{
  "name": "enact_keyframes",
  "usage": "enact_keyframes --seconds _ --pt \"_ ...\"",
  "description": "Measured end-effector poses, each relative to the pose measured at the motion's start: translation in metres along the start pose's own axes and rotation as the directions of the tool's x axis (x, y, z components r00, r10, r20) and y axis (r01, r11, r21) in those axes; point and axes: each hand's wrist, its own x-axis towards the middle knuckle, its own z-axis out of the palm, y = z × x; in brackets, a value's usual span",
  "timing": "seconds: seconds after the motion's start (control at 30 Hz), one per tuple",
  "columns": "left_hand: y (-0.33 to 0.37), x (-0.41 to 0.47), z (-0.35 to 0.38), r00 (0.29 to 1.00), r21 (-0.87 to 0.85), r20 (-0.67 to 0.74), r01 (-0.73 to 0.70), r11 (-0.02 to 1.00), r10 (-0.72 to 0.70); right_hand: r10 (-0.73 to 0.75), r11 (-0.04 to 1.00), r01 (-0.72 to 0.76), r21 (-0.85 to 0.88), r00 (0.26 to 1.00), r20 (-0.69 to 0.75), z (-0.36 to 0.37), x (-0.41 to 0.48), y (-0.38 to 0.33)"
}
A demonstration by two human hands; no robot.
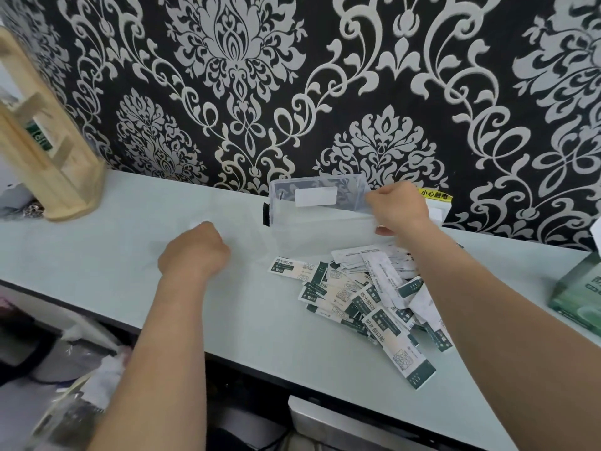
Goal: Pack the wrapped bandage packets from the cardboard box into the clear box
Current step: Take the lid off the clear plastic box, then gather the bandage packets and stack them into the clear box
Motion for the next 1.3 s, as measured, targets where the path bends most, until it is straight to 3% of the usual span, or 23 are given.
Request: enact_keyframes --seconds 0.07,0.1,0.17,0.2,0.27,0.37,0.43,0.5,0.57,0.67,0.8,1.07,1.13,1.2,1.23,1.3 --pt "0.013 -0.01 -0.006 0.977 -0.107 -0.211 -0.035 0.994 0.011 -0.008 0.999 0.006 0.036 0.999 0.05 -0.003 -0.004 -0.003" --pt "0.021 -0.019 -0.011 0.921 -0.194 -0.388 -0.125 0.973 0.041 -0.026 1.0 0.025 0.011 0.997 0.075 -0.005 -0.007 -0.004" --pt "0.04 -0.037 -0.02 0.749 -0.329 -0.647 -0.444 0.833 0.144 -0.117 0.979 0.132 -0.157 0.988 0.102 -0.011 -0.013 -0.005" --pt "0.049 -0.044 -0.022 0.724 -0.386 -0.652 -0.574 0.723 0.226 -0.175 0.95 0.196 -0.243 0.979 0.105 -0.017 -0.017 -0.006" --pt "0.065 -0.059 -0.018 0.744 -0.463 -0.49 -0.663 0.588 0.453 -0.278 0.893 0.3 -0.336 0.954 0.114 -0.031 -0.03 -0.01" --pt "0.087 -0.074 0.002 0.698 -0.297 -0.066 -0.696 0.654 0.713 -0.289 0.845 0.392 -0.364 0.907 0.307 -0.058 -0.052 -0.007" --pt "0.097 -0.08 0.014 0.661 -0.103 0.153 -0.729 0.677 0.735 -0.193 0.805 0.422 -0.417 0.851 0.489 -0.065 -0.068 0.001" --pt "0.104 -0.086 0.024 0.665 0.069 0.276 -0.734 0.676 0.694 -0.149 0.757 0.448 -0.475 0.827 0.542 -0.064 -0.08 0.018" --pt "0.108 -0.09 0.03 0.693 0.19 0.316 -0.715 0.673 0.648 -0.221 0.71 0.483 -0.512 0.844 0.49 -0.061 -0.087 0.031" --pt "0.112 -0.1 0.042 0.716 0.239 0.333 -0.693 0.68 0.613 -0.321 0.681 0.525 -0.51 0.841 0.436 -0.061 -0.092 0.044" --pt "0.114 -0.105 0.051 0.726 0.234 0.308 -0.684 0.691 0.615 -0.286 0.706 0.534 -0.465 0.816 0.502 -0.066 -0.096 0.061" --pt "0.098 -0.089 0.028 0.72 -0.171 0.383 -0.56 0.81 0.579 -0.267 0.844 0.423 -0.33 0.865 0.425 -0.073 -0.098 0.083" --pt "0.087 -0.084 0.013 0.717 -0.239 0.382 -0.533 0.812 0.583 -0.366 0.845 0.446 -0.296 0.885 0.286 -0.073 -0.098 0.078" --pt "0.079 -0.08 -0.001 0.712 -0.302 0.342 -0.535 0.789 0.614 -0.423 0.888 0.434 -0.151 0.901 0.1 -0.076 -0.101 0.067" --pt "0.077 -0.08 -0.005 0.707 -0.345 0.309 -0.539 0.768 0.636 -0.4 0.916 0.401 0.007 0.911 0.101 -0.079 -0.103 0.06" --pt "0.082 -0.084 -0.008 0.694 -0.417 0.232 -0.562 0.714 0.682 -0.338 0.935 0.279 0.217 0.884 0.322 -0.08 -0.109 0.047"
